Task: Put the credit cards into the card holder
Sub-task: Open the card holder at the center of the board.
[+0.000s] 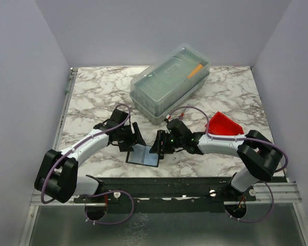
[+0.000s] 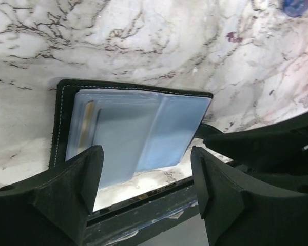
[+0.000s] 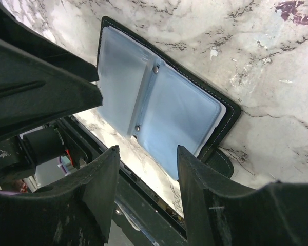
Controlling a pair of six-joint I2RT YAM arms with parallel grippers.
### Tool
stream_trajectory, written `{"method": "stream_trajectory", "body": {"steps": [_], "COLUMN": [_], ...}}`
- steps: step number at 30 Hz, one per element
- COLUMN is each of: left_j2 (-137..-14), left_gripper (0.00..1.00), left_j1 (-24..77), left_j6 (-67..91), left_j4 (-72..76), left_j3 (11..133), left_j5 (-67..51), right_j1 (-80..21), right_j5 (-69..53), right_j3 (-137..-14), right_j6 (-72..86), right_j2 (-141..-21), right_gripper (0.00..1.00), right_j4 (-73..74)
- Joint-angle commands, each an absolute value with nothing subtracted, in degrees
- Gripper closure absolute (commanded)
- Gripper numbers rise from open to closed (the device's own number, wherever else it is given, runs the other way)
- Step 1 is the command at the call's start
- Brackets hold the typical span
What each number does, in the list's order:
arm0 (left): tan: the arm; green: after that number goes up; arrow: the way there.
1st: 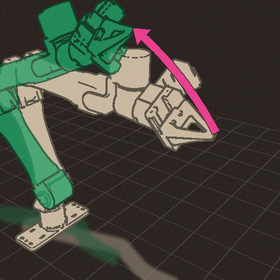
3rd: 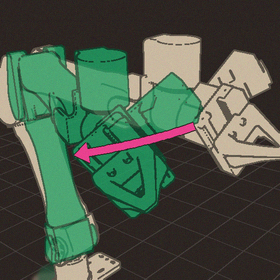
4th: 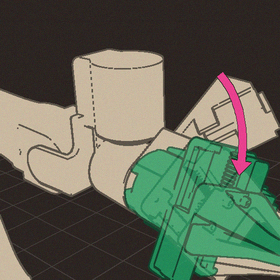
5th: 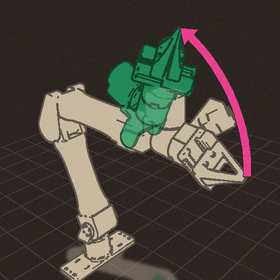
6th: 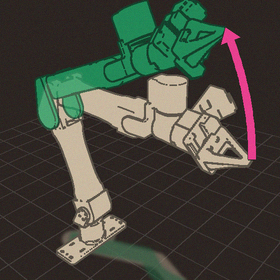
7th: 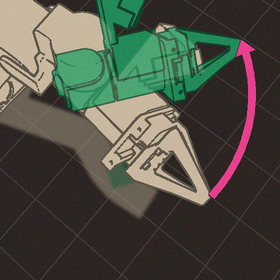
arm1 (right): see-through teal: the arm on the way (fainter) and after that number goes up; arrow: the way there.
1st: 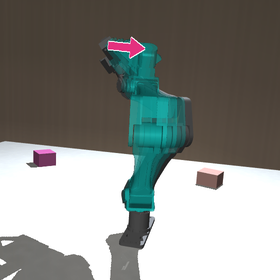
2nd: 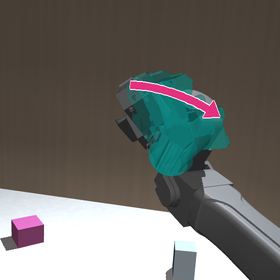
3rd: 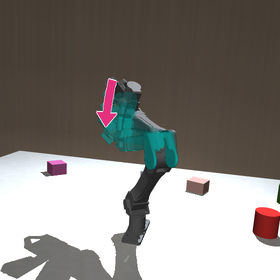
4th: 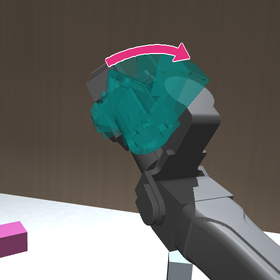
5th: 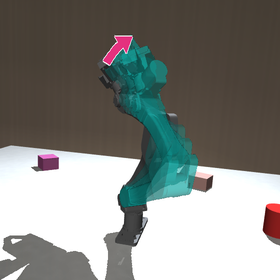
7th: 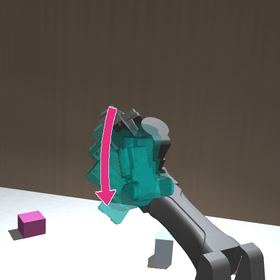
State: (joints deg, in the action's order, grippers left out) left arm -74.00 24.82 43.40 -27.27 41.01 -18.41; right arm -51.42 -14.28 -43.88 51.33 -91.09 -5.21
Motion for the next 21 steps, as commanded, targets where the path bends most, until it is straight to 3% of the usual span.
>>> {"method": "stream_trajectory", "body": {"steps": [1, 9, 21], "left_j2": [-76.58, -79.18, -80.98], "left_gripper": [0.25, 0.22, 0.22], "left_j1": [24.85, 25.43, 27.39], "left_j6": [43.12, 44.53, 48.23], "left_j4": [-27.99, -26.82, -15.84], "left_j3": [40.27, 38.68, 36.33], "left_j5": [-16.83, -15.66, -33.82], "right_j1": [-51.77, -51.77, -51.77], "right_j5": [-14.57, -14.95, -14.00], "right_j3": [-44.38, -44.56, -41.78], "right_j6": [50.45, 50.45, 52.23], "right_j2": [-91.04, -91.62, -89.55], "right_gripper": [0.48, 0.49, 0.49], "right_j4": [-6.18, -6.67, -7.65]}}
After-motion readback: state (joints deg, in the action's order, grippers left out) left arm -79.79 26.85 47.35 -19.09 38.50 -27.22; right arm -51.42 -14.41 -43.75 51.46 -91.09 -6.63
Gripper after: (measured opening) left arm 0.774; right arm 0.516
